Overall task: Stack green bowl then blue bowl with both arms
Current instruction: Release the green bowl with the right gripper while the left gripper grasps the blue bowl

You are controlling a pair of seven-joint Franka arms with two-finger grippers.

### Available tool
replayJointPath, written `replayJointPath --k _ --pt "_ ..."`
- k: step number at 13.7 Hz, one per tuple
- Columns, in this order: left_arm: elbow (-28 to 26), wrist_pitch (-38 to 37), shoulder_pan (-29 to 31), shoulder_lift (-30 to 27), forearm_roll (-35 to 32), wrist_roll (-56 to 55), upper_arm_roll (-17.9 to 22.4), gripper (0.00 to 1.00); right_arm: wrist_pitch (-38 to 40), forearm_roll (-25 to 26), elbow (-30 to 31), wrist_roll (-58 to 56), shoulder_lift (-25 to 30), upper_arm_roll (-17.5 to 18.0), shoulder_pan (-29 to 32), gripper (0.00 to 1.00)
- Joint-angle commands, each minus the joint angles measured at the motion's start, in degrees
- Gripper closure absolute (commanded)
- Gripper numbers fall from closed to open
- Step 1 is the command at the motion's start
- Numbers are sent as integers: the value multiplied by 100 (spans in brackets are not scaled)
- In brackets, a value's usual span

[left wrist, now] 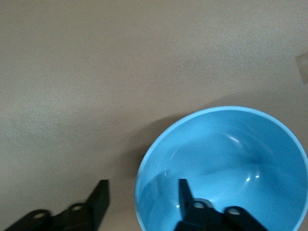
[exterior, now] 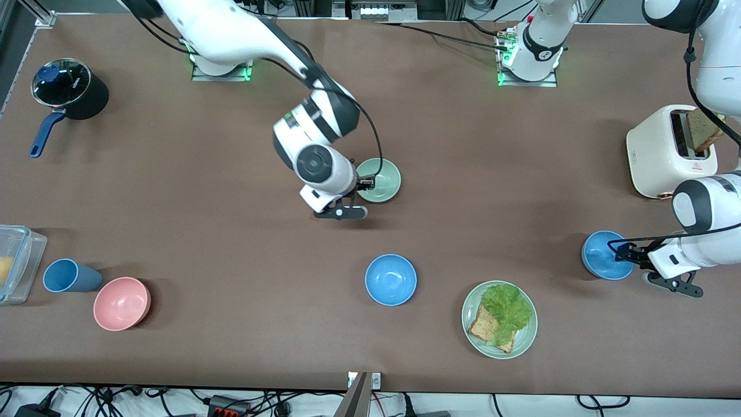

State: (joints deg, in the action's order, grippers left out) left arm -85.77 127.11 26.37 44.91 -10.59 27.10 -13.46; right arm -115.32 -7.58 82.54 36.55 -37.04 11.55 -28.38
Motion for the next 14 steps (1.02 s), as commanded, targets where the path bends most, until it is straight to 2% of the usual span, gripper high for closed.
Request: replayJointPath --k 1,4,5,8,10,14 --pt "131 -2 26 71 -39 94 -43 77 518 142 219 45 907 -92 411 0" --pt "131 -89 78 18 -39 102 -113 97 729 695 228 37 1409 -179 937 0" --pt "175 -229 70 -34 -39 146 -183 99 904 793 228 2 1523 -215 1209 0" --pt "411 -809 70 -245 -48 129 -560 99 1229 987 228 -550 1840 -268 1869 0" --pt "709 -1397 70 -263 -48 155 -631 99 1407 996 228 -1147 1963 -277 2309 0" --pt "1106 -1926 0 -289 -48 85 -886 99 1547 1004 228 -1676 2228 -303 2828 0"
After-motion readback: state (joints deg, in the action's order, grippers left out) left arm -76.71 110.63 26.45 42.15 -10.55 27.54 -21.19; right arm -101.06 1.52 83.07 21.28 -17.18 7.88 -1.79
